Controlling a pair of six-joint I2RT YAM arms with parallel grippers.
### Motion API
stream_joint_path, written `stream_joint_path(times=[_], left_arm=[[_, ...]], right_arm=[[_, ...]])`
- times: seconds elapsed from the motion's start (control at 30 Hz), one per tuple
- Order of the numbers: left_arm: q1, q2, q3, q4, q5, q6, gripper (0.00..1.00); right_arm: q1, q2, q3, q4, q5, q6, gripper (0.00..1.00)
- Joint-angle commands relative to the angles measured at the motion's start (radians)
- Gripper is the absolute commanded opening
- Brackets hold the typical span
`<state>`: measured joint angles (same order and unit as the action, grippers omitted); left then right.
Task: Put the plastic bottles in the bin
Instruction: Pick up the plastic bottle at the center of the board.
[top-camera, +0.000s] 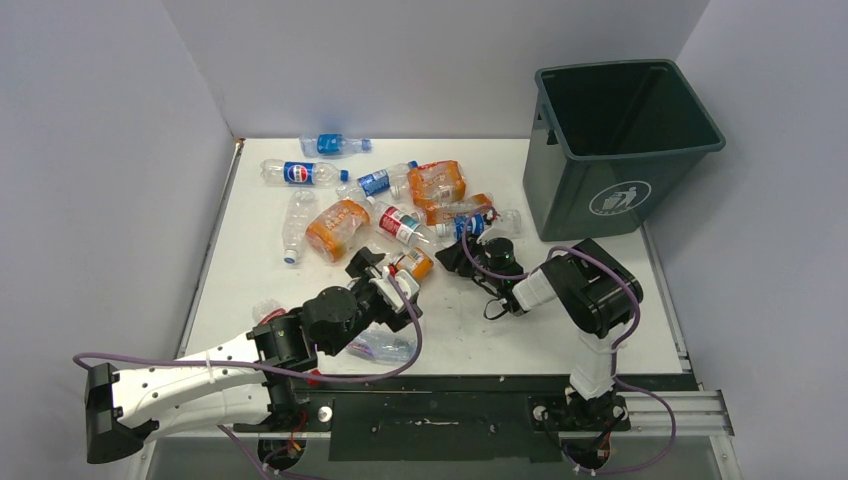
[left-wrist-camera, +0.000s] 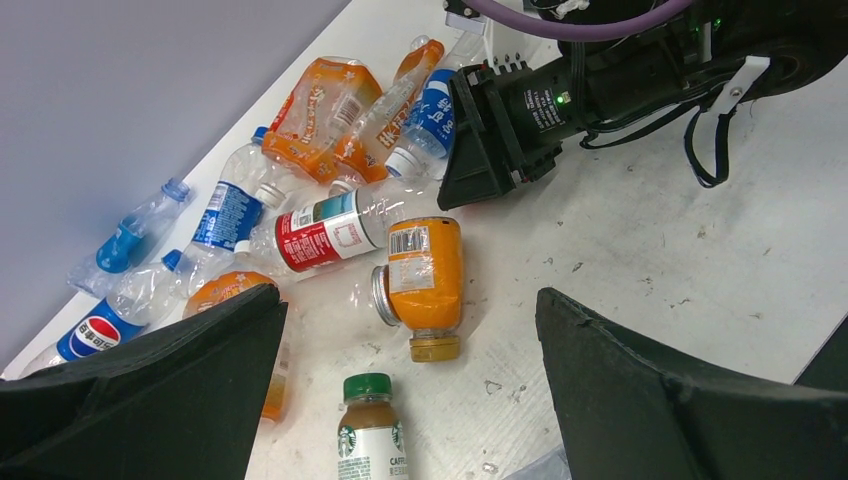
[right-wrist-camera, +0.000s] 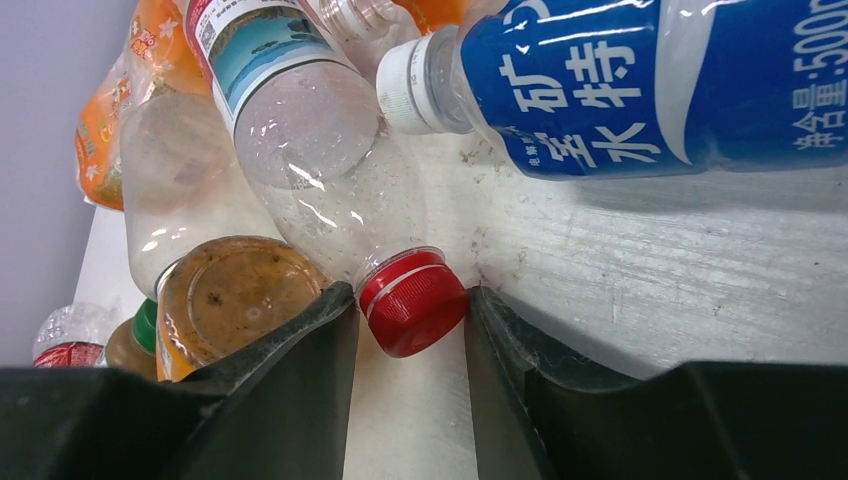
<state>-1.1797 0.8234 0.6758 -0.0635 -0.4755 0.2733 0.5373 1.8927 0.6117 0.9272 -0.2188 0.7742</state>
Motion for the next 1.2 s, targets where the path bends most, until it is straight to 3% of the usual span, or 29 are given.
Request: stream_joint_path(times=[0.0, 0.13, 0.23, 0.47, 0.63, 0.8, 0.9, 1.0, 1.17], left_arm=[[-0.012, -0.011, 0.003, 0.047, -0.017, 0.010, 0.96], [-0.016, -0.018, 0.001, 0.048, -0.023, 0.015, 0.96], [-0.020, -0.025, -0.003, 0.048, -0.035, 0.022, 0.96], [-0.026, -0.051, -0.035, 0.143, -0.086, 0.055, 0.96], [-0.032, -0.088, -0.085, 0.215, -0.102, 0.125, 0.96], [-0.062, -0.153, -0.181, 0.310, -0.070, 0.348, 0.96], [-0.110, -0.157, -0.209, 0.289, -0.034, 0.568, 0.96], [-0.163, -0.087, -0.196, 0.297, -0.138, 0.763, 0.96], [-0.144, -0.020, -0.135, 0.283, -0.127, 0.818, 0.96]], right_arm=[[-0.002, -0.019, -0.001, 0.092, -0.033, 0.010, 0.14], [-0.003, -0.074, -0.031, 0.073, -0.029, 0.004, 0.06], [-0.002, -0.166, -0.062, -0.011, -0.003, -0.018, 0.05], [0.027, -0.534, -0.111, -0.344, 0.141, -0.122, 0.05], [0.039, -0.766, -0.051, -0.661, 0.201, -0.199, 0.05], [0.052, -0.881, 0.116, -1.089, 0.170, -0.313, 0.05], [0.064, -0.915, 0.198, -1.295, 0.136, -0.364, 0.05], [0.069, -0.964, 0.226, -1.396, 0.053, -0.381, 0.05], [0.086, -0.989, 0.302, -1.505, -0.078, -0.404, 0.05]])
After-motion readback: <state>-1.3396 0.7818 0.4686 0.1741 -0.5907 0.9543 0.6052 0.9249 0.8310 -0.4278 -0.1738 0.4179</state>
